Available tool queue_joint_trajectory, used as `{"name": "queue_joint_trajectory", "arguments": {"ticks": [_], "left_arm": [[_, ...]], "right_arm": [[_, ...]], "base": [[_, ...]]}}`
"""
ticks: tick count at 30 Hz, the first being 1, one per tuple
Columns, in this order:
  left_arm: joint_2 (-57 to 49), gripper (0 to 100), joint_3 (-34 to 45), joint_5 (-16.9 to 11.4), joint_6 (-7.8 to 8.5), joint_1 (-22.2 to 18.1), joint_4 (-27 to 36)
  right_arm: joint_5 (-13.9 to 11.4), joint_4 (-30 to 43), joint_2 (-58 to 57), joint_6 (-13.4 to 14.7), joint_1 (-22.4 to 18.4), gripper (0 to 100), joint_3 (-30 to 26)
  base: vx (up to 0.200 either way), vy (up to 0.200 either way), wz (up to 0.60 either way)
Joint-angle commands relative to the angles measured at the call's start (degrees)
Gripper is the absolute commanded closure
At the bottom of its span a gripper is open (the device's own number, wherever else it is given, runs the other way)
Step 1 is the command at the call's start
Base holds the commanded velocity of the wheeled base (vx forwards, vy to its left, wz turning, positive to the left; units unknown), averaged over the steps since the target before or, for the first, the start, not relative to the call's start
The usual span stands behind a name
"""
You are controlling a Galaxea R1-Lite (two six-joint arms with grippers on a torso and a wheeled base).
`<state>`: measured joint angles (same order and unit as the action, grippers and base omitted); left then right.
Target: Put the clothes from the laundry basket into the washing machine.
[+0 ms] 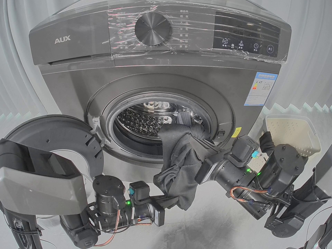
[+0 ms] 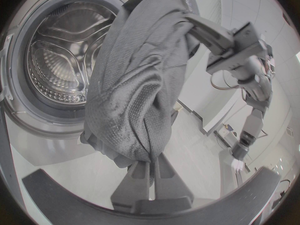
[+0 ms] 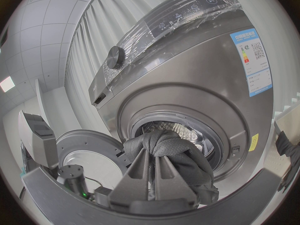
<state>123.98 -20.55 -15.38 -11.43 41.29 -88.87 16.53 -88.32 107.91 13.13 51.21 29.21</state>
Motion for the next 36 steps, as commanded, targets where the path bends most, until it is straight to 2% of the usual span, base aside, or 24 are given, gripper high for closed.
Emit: {"name": "queue_joint_trajectory", "arguments": {"ticks": [1,5,9,12,15,18,21,26,32,36], "left_arm": [[-5.2,100,6.1,-0.2,2.29,2.0,-0.1],[-6.6,100,5.9,-0.2,2.38,2.2,-0.1],[-9.6,100,5.9,-0.1,2.29,1.2,-0.1],[-12.4,100,6.3,-0.1,2.12,-1.1,-0.1],[-14.9,100,4.7,-0.5,1.06,-5.0,0.0],[-14.7,100,2.1,-0.2,1.06,-6.8,0.0],[-13.9,100,0.1,0.4,0.98,-7.3,0.0],[-14.4,100,-1.4,2.7,1.15,-7.0,0.0],[-16.7,100,-2.5,3.0,1.42,-6.9,0.0],[-17.8,100,-3.4,3.3,0.98,-7.0,0.0]], "right_arm": [[-0.7,0.0,1.0,0.7,-0.6,0,-1.3],[-0.6,0.0,0.9,1.0,-0.5,0,-2.1],[-0.7,0.0,0.9,0.8,-0.5,0,-5.4],[-0.7,0.0,0.8,0.7,-0.2,0,-7.1],[-0.6,0.1,0.3,0.5,-0.9,0,-8.0],[-0.6,0.3,-0.2,0.3,-2.3,0,-9.3],[-0.5,0.4,-0.3,0.2,-3.8,0,-12.1],[-0.3,0.1,0.1,0.2,-4.0,0,-15.8],[-0.6,0.0,1.0,0.8,-4.2,0,-18.7],[-0.8,0.0,1.6,0.9,-4.1,0,-19.8]], "base": [[0.0,0.0,0.0],[0.0,0.0,0.0],[0.0,0.0,0.0],[0.0,0.0,0.0],[0.0,0.0,0.0],[0.0,0.0,0.0],[0.0,0.0,0.0],[0.0,0.0,0.0],[0.0,0.0,0.0],[0.0,0.0,0.0]]}}
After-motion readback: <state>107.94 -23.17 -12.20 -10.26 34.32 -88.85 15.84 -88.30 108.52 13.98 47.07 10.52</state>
